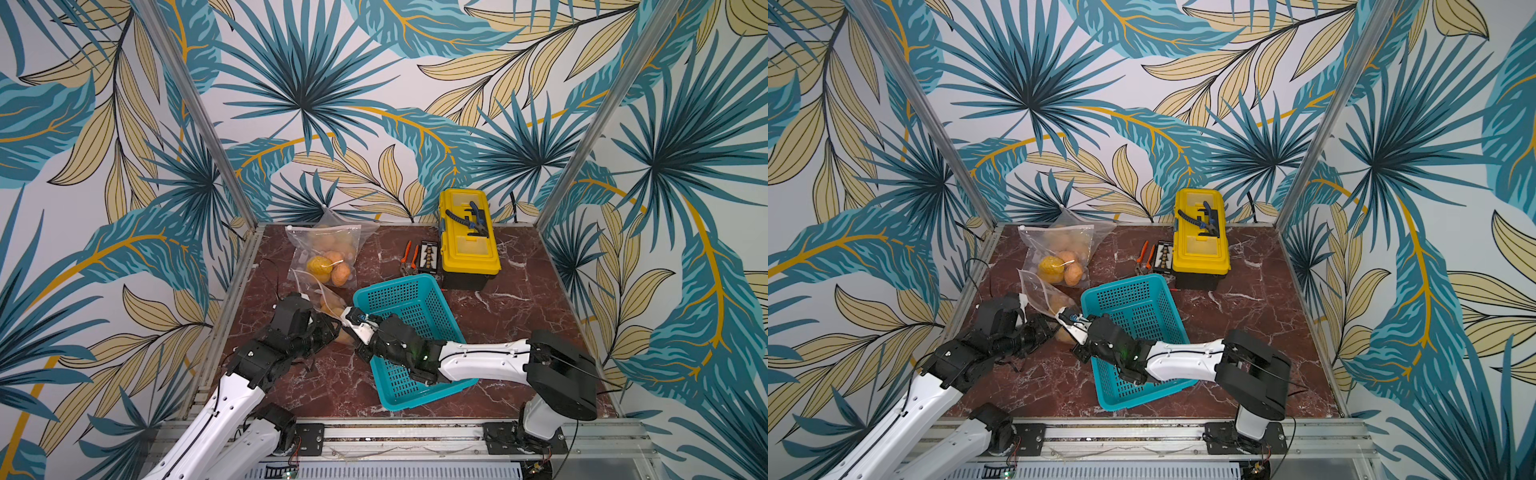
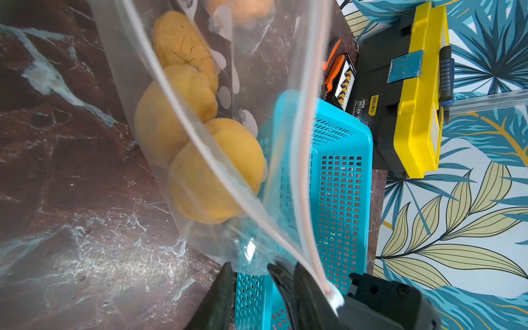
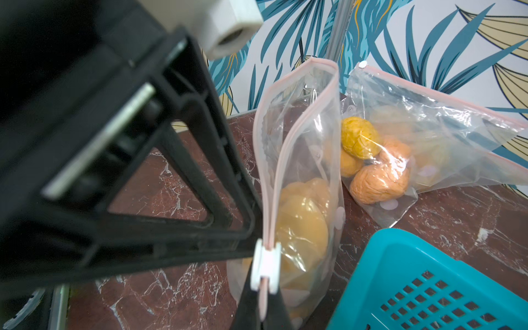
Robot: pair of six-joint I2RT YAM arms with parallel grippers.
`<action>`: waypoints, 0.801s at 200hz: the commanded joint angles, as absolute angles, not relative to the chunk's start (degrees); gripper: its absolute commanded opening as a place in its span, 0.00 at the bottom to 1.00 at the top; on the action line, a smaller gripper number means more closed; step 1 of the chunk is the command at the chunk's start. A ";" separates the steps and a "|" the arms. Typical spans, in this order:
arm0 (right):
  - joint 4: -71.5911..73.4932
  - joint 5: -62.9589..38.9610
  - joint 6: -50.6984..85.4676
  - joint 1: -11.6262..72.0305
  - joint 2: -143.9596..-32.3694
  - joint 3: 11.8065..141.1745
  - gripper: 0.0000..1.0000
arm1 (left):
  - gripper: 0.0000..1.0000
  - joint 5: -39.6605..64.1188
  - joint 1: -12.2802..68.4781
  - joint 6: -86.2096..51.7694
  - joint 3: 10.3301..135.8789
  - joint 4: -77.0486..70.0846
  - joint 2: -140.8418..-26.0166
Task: Put the potatoes into a zipper bag and zip it
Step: Zip the zipper on the zipper food storage bag.
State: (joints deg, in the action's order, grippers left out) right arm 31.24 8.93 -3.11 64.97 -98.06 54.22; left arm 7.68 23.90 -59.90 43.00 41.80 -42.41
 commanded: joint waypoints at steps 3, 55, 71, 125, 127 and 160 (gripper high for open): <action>32.08 8.70 -3.68 65.22 -98.88 55.11 0.00 | 0.42 5.95 23.65 -60.00 43.36 40.19 -38.47; 32.15 6.62 -3.26 65.26 -98.11 55.11 0.00 | 0.47 9.70 23.65 -59.79 41.05 35.37 -37.43; 31.99 6.33 -3.16 65.38 -97.76 55.10 0.00 | 0.46 11.31 23.65 -59.23 41.88 34.76 -40.82; 31.88 8.60 -3.53 65.49 -97.47 55.08 0.00 | 0.36 14.62 23.63 -57.66 44.10 33.67 -49.16; 31.83 8.74 -3.58 65.50 -97.47 55.10 0.00 | 0.35 14.64 23.66 -57.66 44.05 33.66 -49.20; 31.66 10.98 -3.54 65.52 -97.47 54.93 0.00 | 0.27 13.39 23.71 -58.08 43.69 33.69 -48.63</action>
